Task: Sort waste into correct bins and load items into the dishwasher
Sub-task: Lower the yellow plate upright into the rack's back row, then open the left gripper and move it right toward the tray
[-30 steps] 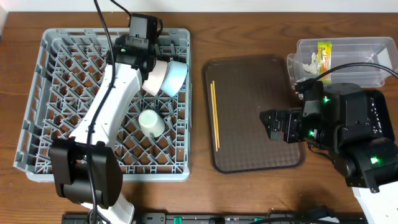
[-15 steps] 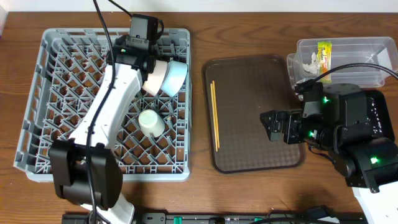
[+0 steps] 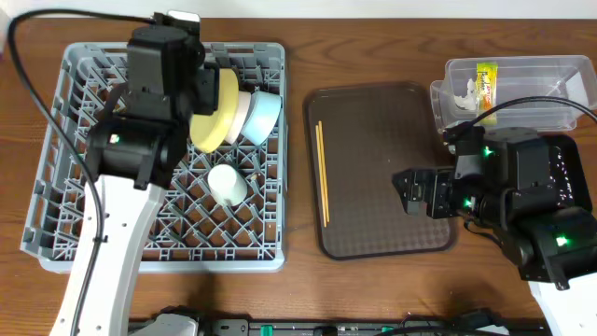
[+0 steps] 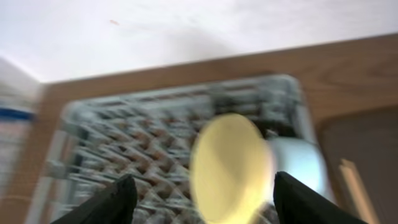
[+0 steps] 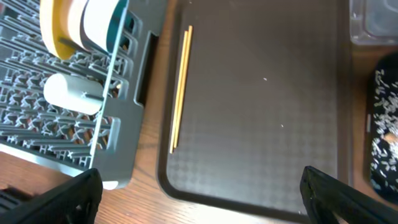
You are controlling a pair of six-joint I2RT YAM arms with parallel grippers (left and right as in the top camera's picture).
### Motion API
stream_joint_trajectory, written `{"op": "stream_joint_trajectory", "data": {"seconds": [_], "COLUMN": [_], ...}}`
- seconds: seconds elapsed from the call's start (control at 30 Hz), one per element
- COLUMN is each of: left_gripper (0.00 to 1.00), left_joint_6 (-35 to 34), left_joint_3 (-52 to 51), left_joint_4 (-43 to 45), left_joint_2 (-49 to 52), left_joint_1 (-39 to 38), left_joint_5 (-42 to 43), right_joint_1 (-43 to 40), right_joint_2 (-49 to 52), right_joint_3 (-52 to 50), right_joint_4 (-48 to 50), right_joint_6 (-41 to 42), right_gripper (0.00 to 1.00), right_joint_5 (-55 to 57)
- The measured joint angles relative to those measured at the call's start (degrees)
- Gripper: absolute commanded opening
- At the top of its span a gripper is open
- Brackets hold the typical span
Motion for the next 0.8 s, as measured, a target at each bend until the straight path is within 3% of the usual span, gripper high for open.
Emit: {"op": "stream_joint_trajectory", "data": {"seconds": [0.37, 0.8], "left_gripper": [0.69, 0.69], "left_joint_6": [-5.0, -11.1], "left_joint_3": [-1.2, -1.2], "left_joint_4": [-2.7, -2.3], "left_joint_2": [4.8, 18.6], "left_joint_1": [-8.5, -24.6], "left_joint_5": [8.1, 1.6], "right_joint_1": [0.0, 0.0], "right_joint_2": [-5.0, -7.1], "right_joint_3": [9.1, 11.9], "right_joint_4": [-10.1, -13.5], "right_joint_6": [1.7, 1.7], "right_gripper": [0.99, 0.99], "right_joint_5": [6.3, 7.8]}}
